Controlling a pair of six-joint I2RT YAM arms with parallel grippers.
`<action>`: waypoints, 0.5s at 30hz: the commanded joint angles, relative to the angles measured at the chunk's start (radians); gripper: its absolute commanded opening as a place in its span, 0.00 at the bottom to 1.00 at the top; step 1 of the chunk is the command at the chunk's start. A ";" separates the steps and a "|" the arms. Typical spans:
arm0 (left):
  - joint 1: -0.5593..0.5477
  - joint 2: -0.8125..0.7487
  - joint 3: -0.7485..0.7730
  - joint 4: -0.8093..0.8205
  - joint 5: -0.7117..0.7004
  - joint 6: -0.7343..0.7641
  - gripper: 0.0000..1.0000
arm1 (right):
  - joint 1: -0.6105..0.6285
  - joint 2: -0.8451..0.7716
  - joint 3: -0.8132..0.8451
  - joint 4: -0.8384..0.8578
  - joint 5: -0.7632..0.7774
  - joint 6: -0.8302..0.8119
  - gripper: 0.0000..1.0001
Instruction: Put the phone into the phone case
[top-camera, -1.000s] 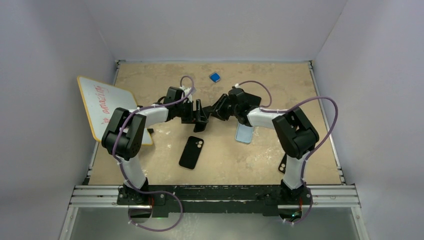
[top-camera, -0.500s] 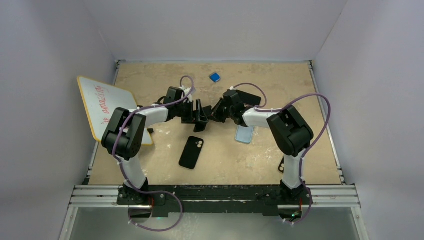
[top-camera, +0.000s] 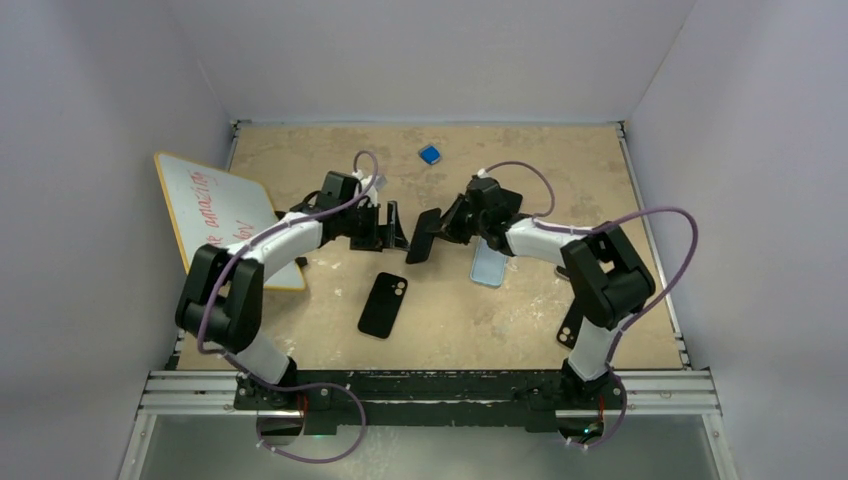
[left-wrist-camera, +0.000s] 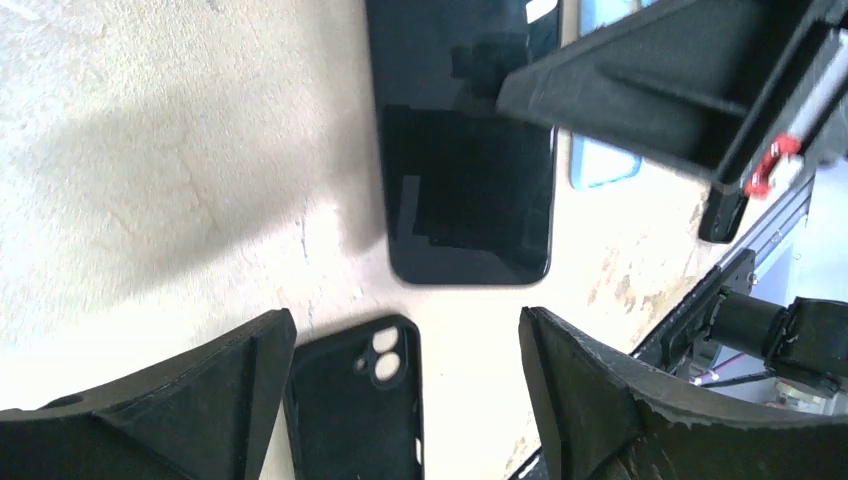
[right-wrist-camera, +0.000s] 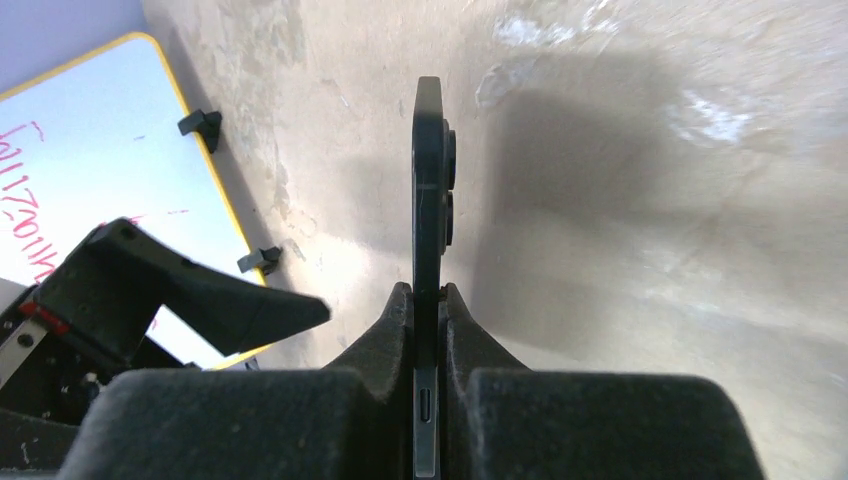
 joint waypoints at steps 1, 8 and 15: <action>-0.001 -0.138 -0.046 -0.101 -0.036 0.057 0.85 | -0.048 -0.127 -0.046 0.003 0.003 -0.073 0.00; -0.009 -0.189 -0.117 -0.202 -0.153 0.063 0.79 | -0.074 -0.306 -0.164 -0.010 -0.050 -0.185 0.00; -0.061 -0.183 -0.142 -0.229 -0.284 0.052 0.63 | -0.074 -0.498 -0.229 -0.095 -0.077 -0.265 0.00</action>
